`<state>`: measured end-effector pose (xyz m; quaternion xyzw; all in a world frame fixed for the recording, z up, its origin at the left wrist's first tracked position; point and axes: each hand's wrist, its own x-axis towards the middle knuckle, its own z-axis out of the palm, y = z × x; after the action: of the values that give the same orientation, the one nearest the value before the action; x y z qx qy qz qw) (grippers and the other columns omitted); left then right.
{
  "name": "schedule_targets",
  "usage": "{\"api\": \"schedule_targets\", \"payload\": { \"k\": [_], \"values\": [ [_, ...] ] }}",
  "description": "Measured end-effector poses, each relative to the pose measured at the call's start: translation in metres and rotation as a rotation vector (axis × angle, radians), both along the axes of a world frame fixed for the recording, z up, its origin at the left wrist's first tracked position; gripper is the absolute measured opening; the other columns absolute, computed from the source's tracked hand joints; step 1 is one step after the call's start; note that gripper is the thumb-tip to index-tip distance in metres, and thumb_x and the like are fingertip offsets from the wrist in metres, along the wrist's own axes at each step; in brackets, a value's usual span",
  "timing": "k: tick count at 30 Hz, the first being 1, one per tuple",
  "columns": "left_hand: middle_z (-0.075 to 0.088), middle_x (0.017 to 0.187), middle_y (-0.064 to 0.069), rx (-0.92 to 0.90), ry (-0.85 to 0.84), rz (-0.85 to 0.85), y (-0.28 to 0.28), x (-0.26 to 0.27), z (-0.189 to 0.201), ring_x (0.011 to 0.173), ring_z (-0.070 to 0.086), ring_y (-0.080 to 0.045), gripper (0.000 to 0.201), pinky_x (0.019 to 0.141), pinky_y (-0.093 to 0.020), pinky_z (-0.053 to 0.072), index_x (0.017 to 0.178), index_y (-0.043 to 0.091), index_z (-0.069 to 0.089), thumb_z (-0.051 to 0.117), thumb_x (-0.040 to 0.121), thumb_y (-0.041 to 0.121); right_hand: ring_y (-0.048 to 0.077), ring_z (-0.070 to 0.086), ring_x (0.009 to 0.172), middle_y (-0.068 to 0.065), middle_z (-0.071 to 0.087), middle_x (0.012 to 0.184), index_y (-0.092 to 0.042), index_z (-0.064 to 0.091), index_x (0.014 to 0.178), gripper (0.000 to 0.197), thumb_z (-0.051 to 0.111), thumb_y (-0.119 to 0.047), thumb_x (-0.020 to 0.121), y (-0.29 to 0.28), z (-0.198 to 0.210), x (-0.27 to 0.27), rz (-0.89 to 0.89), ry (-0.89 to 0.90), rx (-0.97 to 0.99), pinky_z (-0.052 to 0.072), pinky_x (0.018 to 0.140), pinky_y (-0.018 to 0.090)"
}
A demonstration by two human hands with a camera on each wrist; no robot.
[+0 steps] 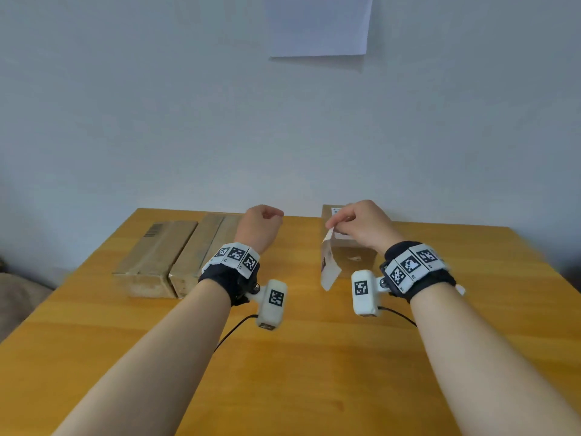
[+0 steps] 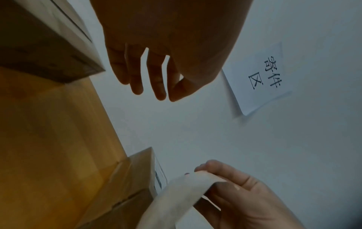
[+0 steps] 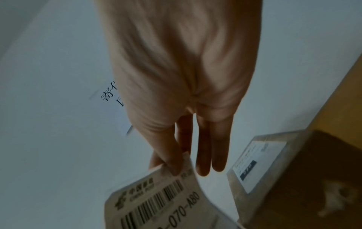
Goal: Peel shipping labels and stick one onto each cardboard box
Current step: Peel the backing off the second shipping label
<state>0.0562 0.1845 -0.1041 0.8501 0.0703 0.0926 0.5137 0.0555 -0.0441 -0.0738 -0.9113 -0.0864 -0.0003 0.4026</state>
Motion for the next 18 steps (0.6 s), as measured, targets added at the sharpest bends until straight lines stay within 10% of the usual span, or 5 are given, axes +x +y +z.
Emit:
{"api": "schedule_targets", "payload": {
  "k": [10, 15, 18],
  "values": [
    [0.061, 0.142, -0.007, 0.214, 0.192, 0.275, 0.070, -0.016, -0.012, 0.137, 0.050, -0.034, 0.037, 0.117, -0.050, 0.040, 0.132, 0.027, 0.066, 0.057, 0.097, 0.034, 0.018, 0.069, 0.105, -0.001, 0.076, 0.112, -0.026, 0.075, 0.083, 0.022, 0.067, -0.012, 0.098, 0.034, -0.030, 0.014, 0.024, 0.000, 0.099, 0.055, 0.097, 0.040],
    [0.075, 0.115, -0.008, 0.272, 0.364, 0.185, 0.084, -0.001, -0.050, 0.117, 0.068, -0.037, 0.052, 0.110, -0.054, 0.050, 0.121, 0.037, 0.068, 0.045, 0.074, 0.043, 0.018, 0.069, 0.114, 0.002, 0.072, 0.122, -0.014, 0.068, 0.085, 0.019, 0.066, 0.000, 0.097, 0.045, -0.049, 0.015, 0.116, 0.167, 0.177, 0.064, 0.089, 0.043],
    [0.068, 0.129, -0.013, 0.332, 0.391, 0.178, 0.079, -0.007, -0.046, 0.130, 0.059, -0.038, 0.052, 0.117, -0.054, 0.042, 0.123, 0.038, 0.067, 0.050, 0.074, 0.037, 0.022, 0.071, 0.107, 0.003, 0.069, 0.121, -0.020, 0.069, 0.084, 0.020, 0.065, -0.007, 0.099, 0.051, -0.056, 0.014, 0.116, 0.193, 0.044, 0.065, 0.085, 0.045]
  ]
}}
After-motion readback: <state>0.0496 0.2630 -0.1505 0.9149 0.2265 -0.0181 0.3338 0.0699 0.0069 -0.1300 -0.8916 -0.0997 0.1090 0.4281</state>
